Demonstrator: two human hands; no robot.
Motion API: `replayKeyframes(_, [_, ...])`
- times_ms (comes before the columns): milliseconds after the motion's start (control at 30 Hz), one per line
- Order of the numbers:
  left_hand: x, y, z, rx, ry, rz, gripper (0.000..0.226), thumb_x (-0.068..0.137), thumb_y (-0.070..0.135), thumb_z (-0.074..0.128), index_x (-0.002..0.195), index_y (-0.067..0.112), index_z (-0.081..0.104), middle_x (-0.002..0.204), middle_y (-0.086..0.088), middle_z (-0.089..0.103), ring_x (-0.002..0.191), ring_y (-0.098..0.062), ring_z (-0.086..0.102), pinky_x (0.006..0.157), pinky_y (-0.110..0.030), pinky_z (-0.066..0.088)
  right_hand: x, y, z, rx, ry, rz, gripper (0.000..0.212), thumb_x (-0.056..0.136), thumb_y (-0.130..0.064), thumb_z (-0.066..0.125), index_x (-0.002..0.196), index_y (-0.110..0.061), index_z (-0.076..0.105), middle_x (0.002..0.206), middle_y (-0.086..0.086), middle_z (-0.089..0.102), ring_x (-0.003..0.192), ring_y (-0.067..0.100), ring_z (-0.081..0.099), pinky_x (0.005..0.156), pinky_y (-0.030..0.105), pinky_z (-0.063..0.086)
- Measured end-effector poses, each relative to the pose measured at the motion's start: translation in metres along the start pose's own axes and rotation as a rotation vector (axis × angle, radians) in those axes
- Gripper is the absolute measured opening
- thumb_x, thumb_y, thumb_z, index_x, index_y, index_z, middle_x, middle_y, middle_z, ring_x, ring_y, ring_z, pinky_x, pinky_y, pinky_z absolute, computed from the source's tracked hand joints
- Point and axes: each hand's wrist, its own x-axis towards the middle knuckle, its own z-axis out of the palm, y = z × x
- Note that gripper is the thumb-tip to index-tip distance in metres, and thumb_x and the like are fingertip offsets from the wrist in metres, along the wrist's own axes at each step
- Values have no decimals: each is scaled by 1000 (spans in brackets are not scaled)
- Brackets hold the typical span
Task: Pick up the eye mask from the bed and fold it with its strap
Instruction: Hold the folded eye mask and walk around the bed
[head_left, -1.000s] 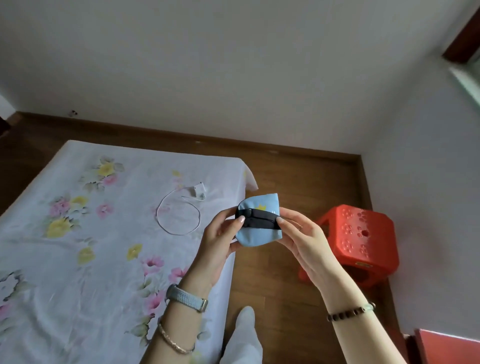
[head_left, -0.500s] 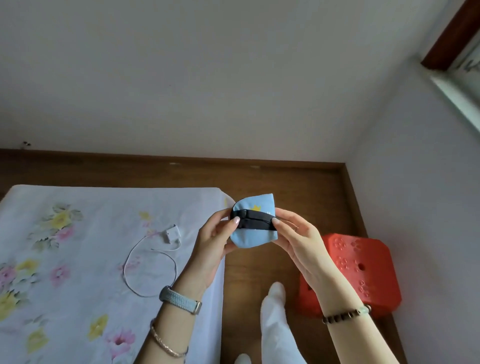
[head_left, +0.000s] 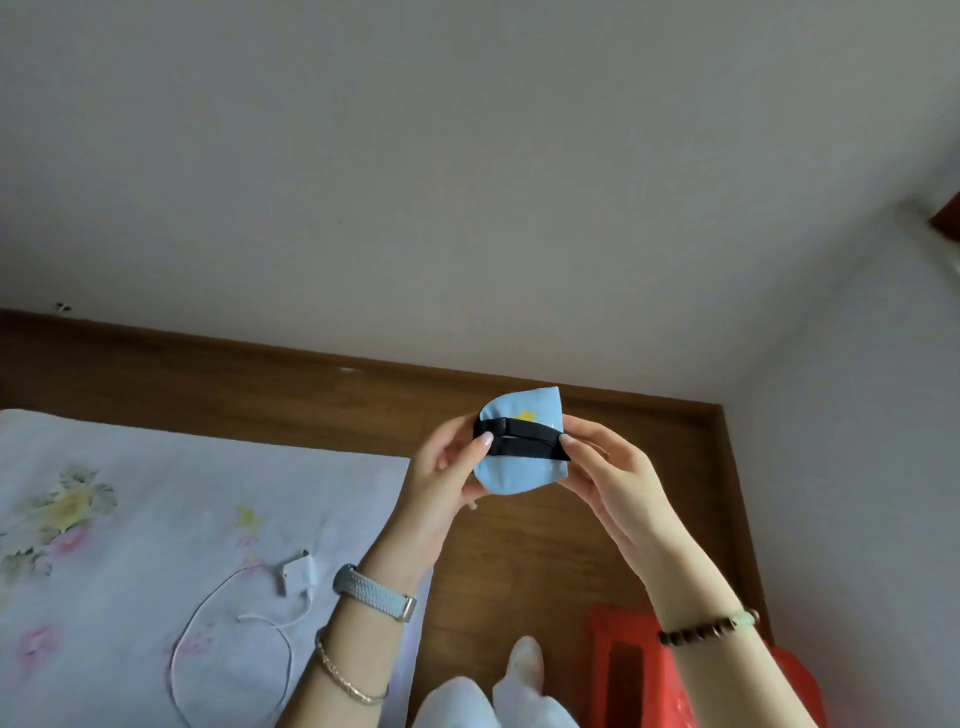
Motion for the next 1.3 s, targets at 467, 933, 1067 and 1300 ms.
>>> replayKeyframes(467, [169, 49, -11, -118, 158, 64, 23, 94, 14, 63, 108, 28, 74, 111, -1, 77, 109, -19, 71, 75, -31, 60, 195, -60, 30, -3, -165, 57, 20, 97, -7, 57, 113, -6, 69, 99, 5, 79, 92, 17, 76, 73, 24, 60])
replayKeyframes(933, [342, 131, -91, -264, 306, 148, 35, 93, 17, 63, 128, 12, 63, 124, -13, 70, 116, -26, 68, 87, -41, 59, 407, -130, 147, -97, -378, 63, 19, 97, -5, 56, 109, -11, 69, 94, 3, 80, 86, 13, 76, 72, 22, 58])
replayKeyframes(1067, [364, 150, -126, -310, 396, 184, 34, 94, 15, 61, 129, 12, 62, 123, -11, 71, 114, -24, 69, 82, -34, 60, 450, -135, 195, -110, -486, 93, 19, 96, -5, 58, 108, -11, 71, 97, 7, 80, 88, 16, 76, 72, 23, 59])
replayKeyframes(1300, [393, 172, -198, -385, 712, 219, 33, 90, 9, 66, 123, 10, 63, 120, -10, 71, 113, -26, 69, 80, -36, 62, 515, -128, 303, -188, -725, 147, 19, 96, -5, 58, 108, -12, 72, 97, 7, 80, 89, 16, 76, 73, 24, 59])
